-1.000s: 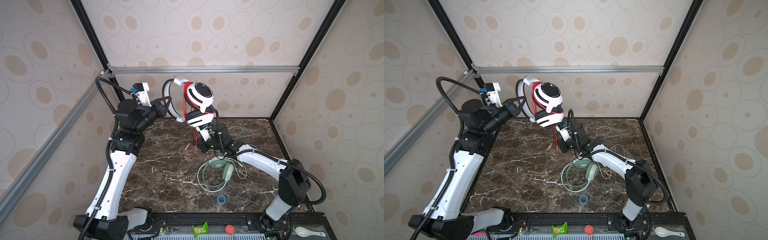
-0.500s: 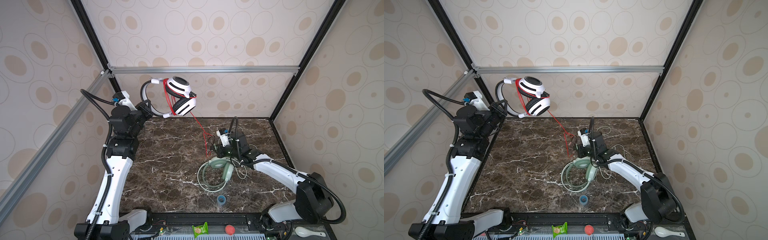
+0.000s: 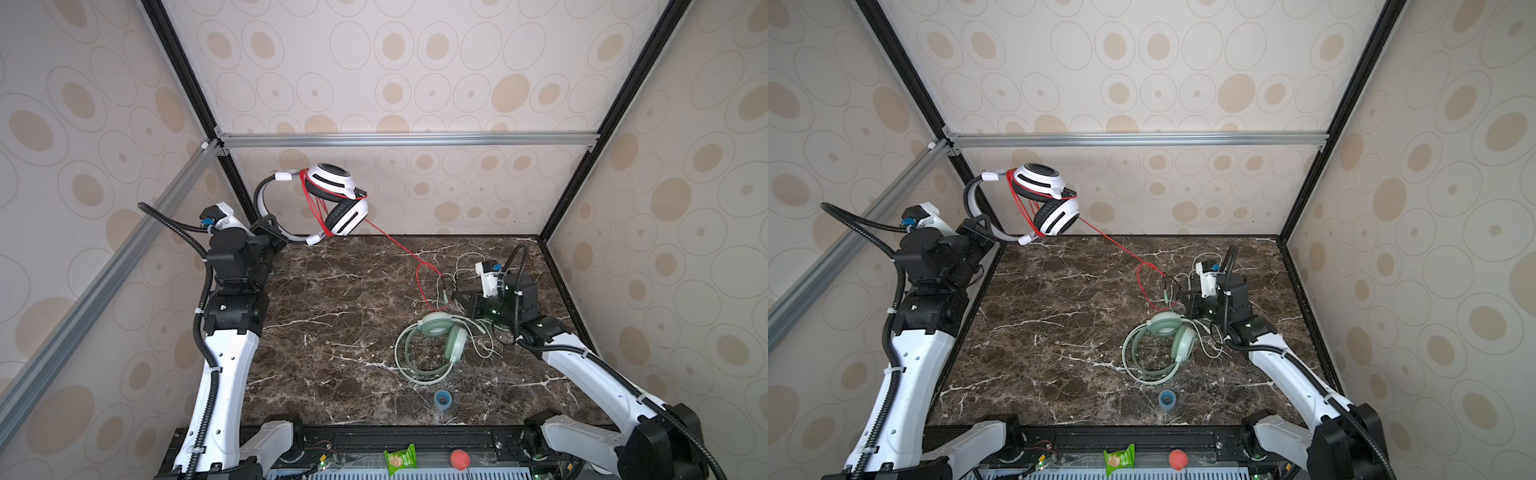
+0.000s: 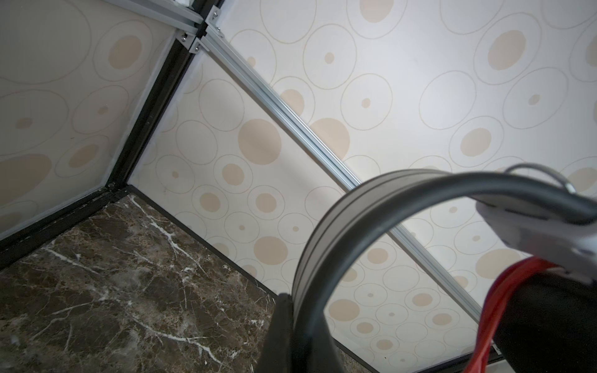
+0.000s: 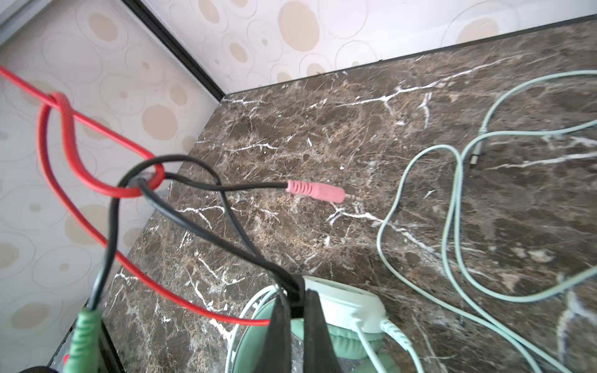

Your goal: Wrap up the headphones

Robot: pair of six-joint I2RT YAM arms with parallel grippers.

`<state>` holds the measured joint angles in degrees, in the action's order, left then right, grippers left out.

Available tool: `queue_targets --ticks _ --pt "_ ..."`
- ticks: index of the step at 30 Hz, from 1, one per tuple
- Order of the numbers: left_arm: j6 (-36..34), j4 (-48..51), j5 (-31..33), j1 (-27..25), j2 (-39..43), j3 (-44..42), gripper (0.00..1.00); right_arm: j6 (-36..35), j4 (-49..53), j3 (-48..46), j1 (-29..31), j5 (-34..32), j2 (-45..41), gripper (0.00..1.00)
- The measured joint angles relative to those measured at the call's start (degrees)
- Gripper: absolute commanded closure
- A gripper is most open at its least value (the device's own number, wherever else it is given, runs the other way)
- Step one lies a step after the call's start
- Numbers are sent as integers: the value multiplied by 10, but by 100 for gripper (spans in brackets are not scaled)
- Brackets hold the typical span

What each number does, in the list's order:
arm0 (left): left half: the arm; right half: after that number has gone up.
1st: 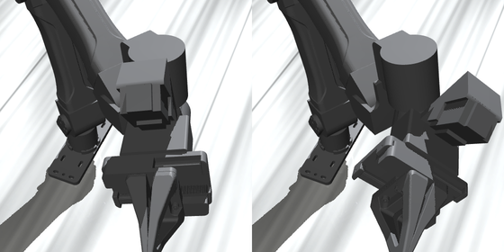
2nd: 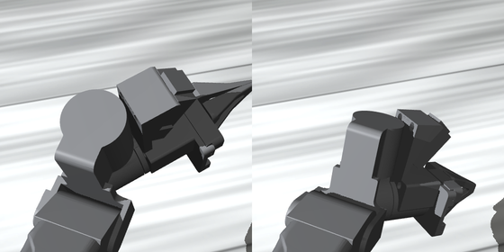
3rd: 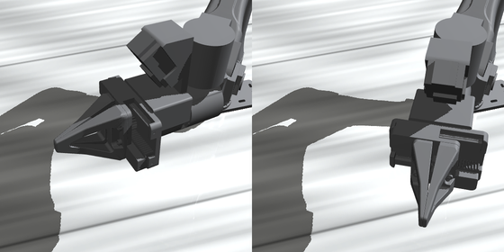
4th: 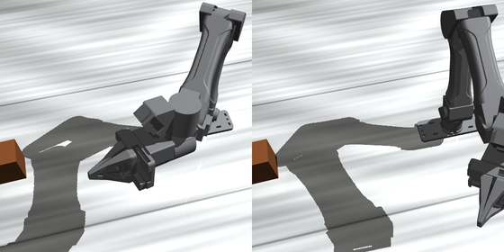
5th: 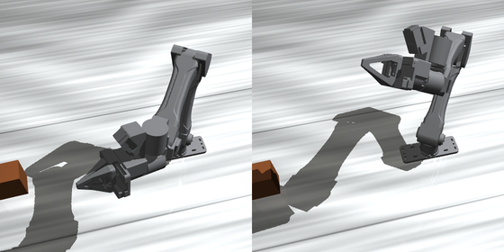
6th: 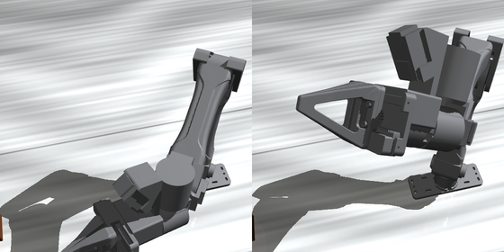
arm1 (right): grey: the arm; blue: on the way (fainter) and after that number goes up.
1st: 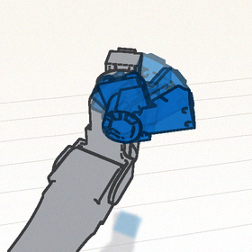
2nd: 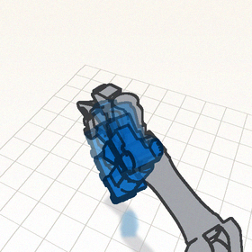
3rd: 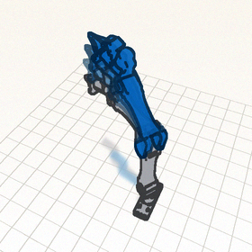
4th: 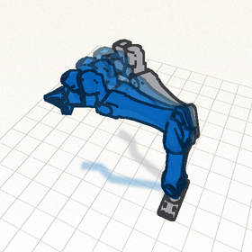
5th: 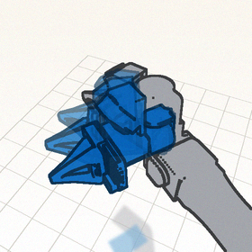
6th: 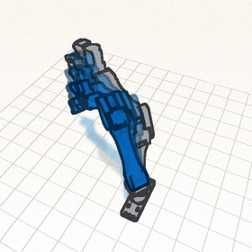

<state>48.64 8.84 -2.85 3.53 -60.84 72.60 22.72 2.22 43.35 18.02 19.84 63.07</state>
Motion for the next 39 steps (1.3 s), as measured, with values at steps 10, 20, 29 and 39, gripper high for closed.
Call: queue_targets --ticks 10,20,29,39 --pt "0 4 -2 17 17 -22 100 -21 94 2 -56 -19 -19 100" --pt "-4 20 46 25 25 -22 100 -39 160 70 -140 -52 59 100" --pt "-55 97 90 25 4 19 100 -74 234 105 -131 -145 93 100" --pt "-90 107 48 26 -60 71 100 -111 293 177 -213 -211 147 100"
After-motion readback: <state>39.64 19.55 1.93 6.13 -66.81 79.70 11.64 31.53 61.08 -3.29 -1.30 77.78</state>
